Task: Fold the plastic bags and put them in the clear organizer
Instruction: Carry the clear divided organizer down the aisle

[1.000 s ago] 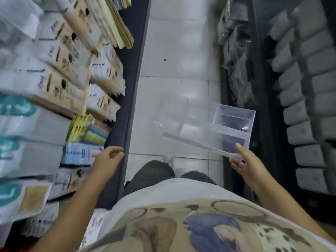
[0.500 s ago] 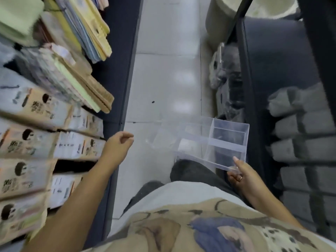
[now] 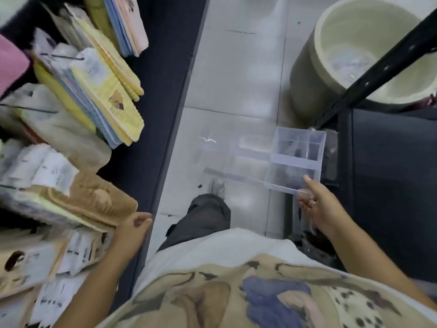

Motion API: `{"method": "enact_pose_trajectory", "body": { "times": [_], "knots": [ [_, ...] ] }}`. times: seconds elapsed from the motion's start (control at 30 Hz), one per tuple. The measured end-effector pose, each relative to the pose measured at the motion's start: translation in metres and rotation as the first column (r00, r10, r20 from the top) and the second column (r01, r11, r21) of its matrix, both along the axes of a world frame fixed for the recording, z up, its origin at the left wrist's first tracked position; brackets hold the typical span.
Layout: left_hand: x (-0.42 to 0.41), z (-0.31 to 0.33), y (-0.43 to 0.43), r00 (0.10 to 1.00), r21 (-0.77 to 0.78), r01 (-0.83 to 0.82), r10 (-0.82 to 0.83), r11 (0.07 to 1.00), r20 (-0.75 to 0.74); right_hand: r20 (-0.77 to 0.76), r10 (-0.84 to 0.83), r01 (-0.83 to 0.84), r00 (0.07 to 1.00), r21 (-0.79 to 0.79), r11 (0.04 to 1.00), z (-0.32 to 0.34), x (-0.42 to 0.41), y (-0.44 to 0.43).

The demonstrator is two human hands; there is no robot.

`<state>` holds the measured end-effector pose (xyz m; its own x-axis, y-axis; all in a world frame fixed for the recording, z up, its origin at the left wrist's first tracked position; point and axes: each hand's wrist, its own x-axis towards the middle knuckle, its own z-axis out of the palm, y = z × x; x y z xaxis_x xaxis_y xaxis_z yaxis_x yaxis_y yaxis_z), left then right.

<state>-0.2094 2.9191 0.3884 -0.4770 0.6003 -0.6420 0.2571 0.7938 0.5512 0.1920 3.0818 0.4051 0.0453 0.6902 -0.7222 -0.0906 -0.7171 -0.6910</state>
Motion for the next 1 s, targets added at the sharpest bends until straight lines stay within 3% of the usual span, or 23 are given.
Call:
{"method": "enact_pose_trajectory", "body": {
  "times": [0.23, 0.47, 0.6, 0.8, 1.0],
  "knots": [
    [-0.041, 0.044, 0.314, 0.984, 0.151, 0.164, -0.15, 0.975, -0.101, -0.022, -0.027, 0.027, 0.999, -0.038, 0.999, 0.015, -0.025, 0.192],
    [-0.032, 0.066, 0.614, 0.966, 0.337, 0.254, -0.219, 0.907, -0.139, -0.019, -0.063, 0.063, 0.998, -0.036, 0.997, 0.002, -0.028, 0.396],
    [-0.016, 0.05, 0.721, 0.982, 0.285, 0.186, -0.169, 0.94, -0.082, -0.055, -0.028, 0.027, 0.998, -0.029, 0.999, 0.006, -0.031, 0.535],
    [-0.009, 0.032, 0.812, 0.998, 0.076, 0.057, -0.056, 0.995, -0.011, -0.02, 0.051, -0.051, 0.999, -0.006, 0.999, 0.025, -0.038, 0.749],
    [-0.034, 0.008, 0.922, 0.998, -0.005, -0.053, 0.053, 0.999, -0.02, -0.011, 0.12, -0.12, 0.993, 0.011, 0.993, 0.016, -0.062, 0.953]
  ]
}}
